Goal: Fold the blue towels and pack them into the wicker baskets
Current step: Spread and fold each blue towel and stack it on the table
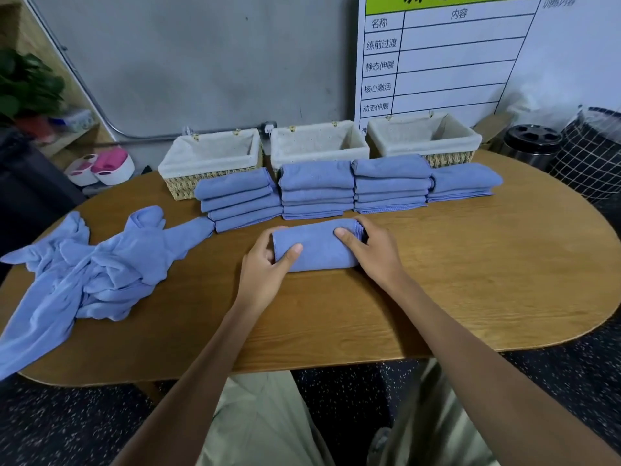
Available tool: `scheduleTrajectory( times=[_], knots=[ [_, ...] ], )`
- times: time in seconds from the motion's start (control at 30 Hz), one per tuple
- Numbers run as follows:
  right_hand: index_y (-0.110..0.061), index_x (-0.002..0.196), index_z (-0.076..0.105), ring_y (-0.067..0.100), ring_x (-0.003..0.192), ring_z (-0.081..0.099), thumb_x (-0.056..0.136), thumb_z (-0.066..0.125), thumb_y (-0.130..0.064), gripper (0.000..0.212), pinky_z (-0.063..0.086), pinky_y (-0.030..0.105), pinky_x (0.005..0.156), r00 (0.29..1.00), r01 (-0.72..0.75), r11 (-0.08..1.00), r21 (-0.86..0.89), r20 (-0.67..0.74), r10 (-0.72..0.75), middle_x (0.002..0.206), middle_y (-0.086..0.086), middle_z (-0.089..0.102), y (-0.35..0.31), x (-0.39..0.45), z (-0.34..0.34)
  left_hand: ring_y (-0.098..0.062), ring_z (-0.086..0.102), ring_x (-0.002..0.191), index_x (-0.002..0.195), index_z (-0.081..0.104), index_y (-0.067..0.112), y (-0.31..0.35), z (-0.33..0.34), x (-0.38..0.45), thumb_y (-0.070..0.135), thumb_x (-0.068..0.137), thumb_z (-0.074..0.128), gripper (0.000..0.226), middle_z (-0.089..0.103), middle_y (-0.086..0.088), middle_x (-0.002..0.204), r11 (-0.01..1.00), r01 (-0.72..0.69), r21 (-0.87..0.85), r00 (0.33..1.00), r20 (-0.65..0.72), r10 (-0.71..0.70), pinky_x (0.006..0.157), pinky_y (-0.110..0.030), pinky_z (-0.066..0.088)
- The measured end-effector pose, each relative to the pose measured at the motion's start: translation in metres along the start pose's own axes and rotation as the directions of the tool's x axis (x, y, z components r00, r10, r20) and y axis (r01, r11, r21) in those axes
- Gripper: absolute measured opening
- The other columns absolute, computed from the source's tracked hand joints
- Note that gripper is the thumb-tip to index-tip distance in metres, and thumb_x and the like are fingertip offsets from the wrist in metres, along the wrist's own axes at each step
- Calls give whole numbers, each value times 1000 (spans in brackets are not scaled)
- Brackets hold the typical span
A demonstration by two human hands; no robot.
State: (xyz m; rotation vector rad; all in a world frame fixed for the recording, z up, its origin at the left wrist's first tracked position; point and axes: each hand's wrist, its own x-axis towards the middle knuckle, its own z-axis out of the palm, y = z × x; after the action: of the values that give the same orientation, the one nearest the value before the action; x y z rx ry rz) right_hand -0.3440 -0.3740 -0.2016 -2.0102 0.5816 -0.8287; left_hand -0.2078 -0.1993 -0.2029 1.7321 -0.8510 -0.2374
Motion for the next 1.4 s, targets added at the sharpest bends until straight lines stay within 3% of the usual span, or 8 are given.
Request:
scheduleTrajectory(
  times=[0.1,0.23,0.47,0.57,0.8,1.17,1.3,1.4],
  knots=[
    [-14,102,66,4,76,63,93,62,-48,35,45,27,63,998,-51,997,-51,-37,49,84,-7,69,3,16,7,-10,68,72,128,59,26,-1,4,11,50,90,68,45,72,8,87,999,40,34,996,-79,-38,62,-32,53],
    [-15,95,63,9,66,58,91,63,-53,38,37,27,56,990,-129,983,-127,-75,120,75,-3,64,7,30,15,13,61,68,126,54,21,-6,6,20,45,89,71,47,64,21,81,991,112,79,982,-164,-98,60,-12,46],
    [-16,106,53,16,81,58,87,71,-49,42,36,27,60,978,-207,950,-233,-73,195,89,-3,60,11,38,17,-5,62,66,136,45,22,-10,9,28,41,85,76,62,68,2,72,974,138,178,965,-244,-92,58,-12,45],
    [-15,117,53,16,89,59,87,71,-47,48,39,28,68,978,-210,945,-251,-56,202,99,-3,61,8,38,15,-7,61,74,141,42,23,-10,11,35,43,83,77,71,63,6,77,952,152,264,961,-263,-81,68,-29,51],
    [-18,127,55,19,103,63,89,68,-50,52,42,28,73,974,-225,931,-287,-61,217,113,0,67,0,29,13,-15,58,98,138,44,31,-7,-1,34,68,81,65,71,53,2,123,843,163,512,979,-190,-74,70,-31,41],
    [-21,132,53,18,106,62,87,67,-55,58,41,27,72,977,-213,923,-319,-59,205,121,0,64,-6,18,8,-12,55,87,139,42,29,3,-4,30,62,81,70,72,56,4,105,835,142,531,989,-118,-94,68,-31,40],
    [-29,131,48,22,101,62,84,60,-67,62,49,34,78,980,-190,893,-409,-25,197,125,3,53,-1,14,0,-10,55,84,138,43,28,0,-6,27,62,81,69,72,57,6,99,828,121,548,991,-117,-67,68,-30,41],
    [-29,134,42,24,103,61,88,60,-62,59,51,37,83,989,-131,901,-414,9,148,129,2,49,1,12,-3,-14,56,90,141,41,29,2,-2,29,59,84,69,70,58,4,106,825,99,557,994,-96,-54,69,-31,43]
  ],
)
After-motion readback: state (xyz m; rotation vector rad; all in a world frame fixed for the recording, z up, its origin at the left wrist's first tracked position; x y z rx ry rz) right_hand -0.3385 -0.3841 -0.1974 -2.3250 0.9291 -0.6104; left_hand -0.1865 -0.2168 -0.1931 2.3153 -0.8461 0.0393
